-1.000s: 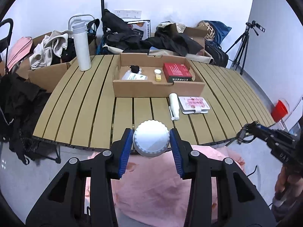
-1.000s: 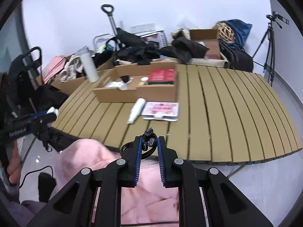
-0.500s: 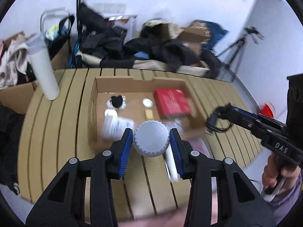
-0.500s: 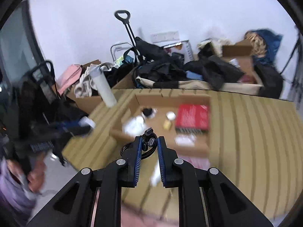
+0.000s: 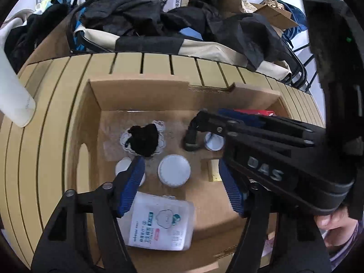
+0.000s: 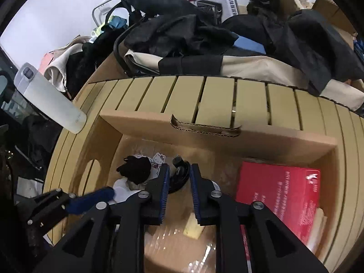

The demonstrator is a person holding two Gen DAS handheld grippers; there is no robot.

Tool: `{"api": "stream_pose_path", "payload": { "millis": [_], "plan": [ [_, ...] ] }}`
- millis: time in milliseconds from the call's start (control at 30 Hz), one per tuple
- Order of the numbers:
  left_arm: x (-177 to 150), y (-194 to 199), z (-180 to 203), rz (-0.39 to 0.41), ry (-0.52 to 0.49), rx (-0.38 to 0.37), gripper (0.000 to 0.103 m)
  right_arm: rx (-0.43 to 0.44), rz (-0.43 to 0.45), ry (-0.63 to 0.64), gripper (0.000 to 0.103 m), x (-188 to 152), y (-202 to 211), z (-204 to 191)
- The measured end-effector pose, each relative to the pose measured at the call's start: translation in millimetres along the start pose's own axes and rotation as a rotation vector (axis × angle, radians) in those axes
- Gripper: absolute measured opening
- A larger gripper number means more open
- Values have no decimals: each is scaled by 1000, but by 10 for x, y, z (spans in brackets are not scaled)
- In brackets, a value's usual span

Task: Organize objects
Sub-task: 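Open both tools to release the items and withdraw from the box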

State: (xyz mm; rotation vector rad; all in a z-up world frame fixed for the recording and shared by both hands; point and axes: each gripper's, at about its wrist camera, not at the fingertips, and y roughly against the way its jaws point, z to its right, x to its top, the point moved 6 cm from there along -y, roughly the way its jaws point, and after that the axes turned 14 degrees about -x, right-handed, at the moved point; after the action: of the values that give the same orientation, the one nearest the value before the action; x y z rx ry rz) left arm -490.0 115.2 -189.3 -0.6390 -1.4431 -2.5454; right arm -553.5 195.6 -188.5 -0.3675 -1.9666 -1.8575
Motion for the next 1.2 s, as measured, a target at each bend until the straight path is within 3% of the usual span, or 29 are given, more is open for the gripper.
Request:
{"api": "stream_pose_path", "payload": {
  "millis": [67,100,200,300,333,400,467,600,833,1000,1100,1200],
  "plan": [
    [-17,63,-3,-9,-17,39,64,0,7,-9,55,1,70,28],
    [-12,116,-8,-5,-17,50,64,1,10,-16,59,-1,122,52],
    [-25,422,52,23,-27,57,67,-19,42,-31,59,3,417,178],
    [-53,870,128,50,-69,102,87,-55,77,-24,59,-36,855,359],
    [-69,1084,124,70,-73,138,89,-80,83,-21,59,-61,1016,448],
    [-95,1353,65,83,-40,189,96,-129,76,-8,61,-141,1287,626],
    [-216,1661,-86,71,73,225,102,-184,53,6,65,-301,1551,805],
    [-576,2036,-181,57,190,203,102,-232,67,25,66,-759,2010,965],
    [-1170,2438,251,90,81,231,102,-212,106,3,66,-1470,2523,880],
    [-1768,2798,675,212,-23,235,103,-182,209,-3,66,-1944,3019,724],
    [-2140,2921,823,238,-77,278,103,-157,264,17,66,-2343,3266,642],
    [-2606,3111,987,287,-78,247,103,-169,281,23,66,-2798,3480,607]
  ]
}}
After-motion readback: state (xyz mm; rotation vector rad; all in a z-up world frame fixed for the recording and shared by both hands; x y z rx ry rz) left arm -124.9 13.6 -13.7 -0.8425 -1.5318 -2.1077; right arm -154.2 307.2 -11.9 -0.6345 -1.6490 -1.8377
